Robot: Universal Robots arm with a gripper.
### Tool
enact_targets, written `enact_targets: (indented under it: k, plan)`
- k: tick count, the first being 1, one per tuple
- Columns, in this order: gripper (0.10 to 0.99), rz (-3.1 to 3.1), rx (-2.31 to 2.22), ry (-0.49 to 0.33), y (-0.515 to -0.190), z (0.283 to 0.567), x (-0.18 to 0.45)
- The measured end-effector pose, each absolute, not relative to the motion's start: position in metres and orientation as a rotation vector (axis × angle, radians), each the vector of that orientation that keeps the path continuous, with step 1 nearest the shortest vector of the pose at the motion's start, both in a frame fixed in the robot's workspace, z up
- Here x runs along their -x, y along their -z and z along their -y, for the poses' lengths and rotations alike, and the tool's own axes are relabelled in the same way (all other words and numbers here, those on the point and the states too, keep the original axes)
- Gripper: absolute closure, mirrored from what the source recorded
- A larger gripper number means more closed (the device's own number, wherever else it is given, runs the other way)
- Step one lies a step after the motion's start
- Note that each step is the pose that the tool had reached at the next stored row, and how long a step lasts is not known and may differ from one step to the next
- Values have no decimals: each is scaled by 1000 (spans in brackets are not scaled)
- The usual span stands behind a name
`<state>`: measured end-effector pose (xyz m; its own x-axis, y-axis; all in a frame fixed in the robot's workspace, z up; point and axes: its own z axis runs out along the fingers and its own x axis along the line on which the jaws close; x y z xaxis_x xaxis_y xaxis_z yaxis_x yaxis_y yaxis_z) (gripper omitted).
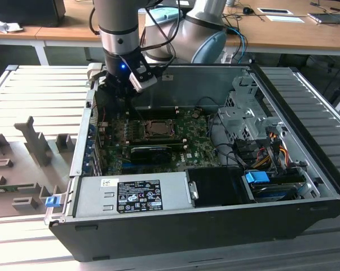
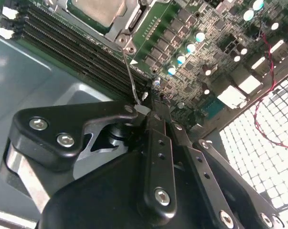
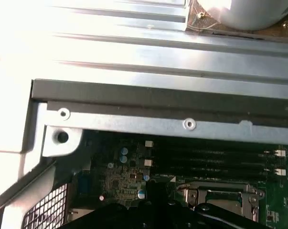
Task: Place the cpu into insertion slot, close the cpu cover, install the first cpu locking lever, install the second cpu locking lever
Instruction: 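Install the first cpu locking lever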
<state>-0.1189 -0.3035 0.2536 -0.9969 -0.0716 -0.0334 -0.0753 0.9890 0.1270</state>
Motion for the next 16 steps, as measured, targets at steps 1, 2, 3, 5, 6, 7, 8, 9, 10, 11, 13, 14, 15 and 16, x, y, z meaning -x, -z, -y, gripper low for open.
enact_targets:
  k: [1,2,3,5,6,7,8,9,10,11,13,14,15,16]
  plan:
    - [980,-3104,114,-199,-253,303,117]
    - [980,-3104,114,-199,-253,303,115]
    - [980,-3105,114,-198,-253,303,113]
    - [980,-3105,114,-197,-253,304,110]
    - [980,-3105,114,-197,-253,304,109]
    - [980,-3105,114,-197,-253,304,108]
    - [980,-3105,114,-197,-253,304,107]
    - [980,-3105,114,-197,-253,304,105]
    - [980,-3104,114,-197,-252,304,103]
    - [980,-3105,114,-197,-252,304,102]
    - [980,-3105,114,-197,-252,304,99]
    - [980,-3104,114,-198,-252,304,99]
    - [980,-3105,114,-197,-252,304,98]
    - [980,-3105,114,-197,-252,304,97]
